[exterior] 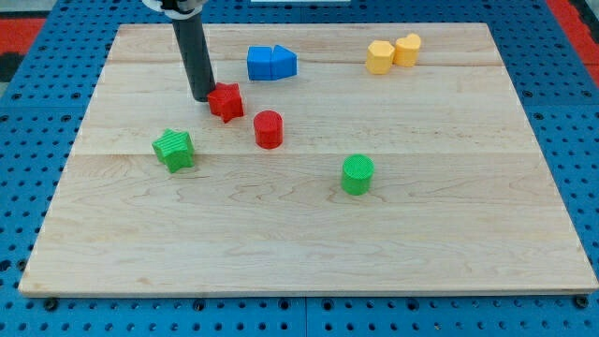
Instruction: Move green circle to green star
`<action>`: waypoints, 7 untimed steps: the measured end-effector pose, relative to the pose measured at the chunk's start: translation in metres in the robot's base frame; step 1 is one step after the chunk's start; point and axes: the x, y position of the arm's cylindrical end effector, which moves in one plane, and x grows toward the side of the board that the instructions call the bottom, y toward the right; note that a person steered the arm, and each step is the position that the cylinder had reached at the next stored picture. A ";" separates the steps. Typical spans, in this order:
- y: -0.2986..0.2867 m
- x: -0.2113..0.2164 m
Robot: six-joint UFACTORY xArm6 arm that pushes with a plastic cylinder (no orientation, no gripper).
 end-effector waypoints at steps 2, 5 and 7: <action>0.060 0.040; 0.081 0.150; 0.238 0.191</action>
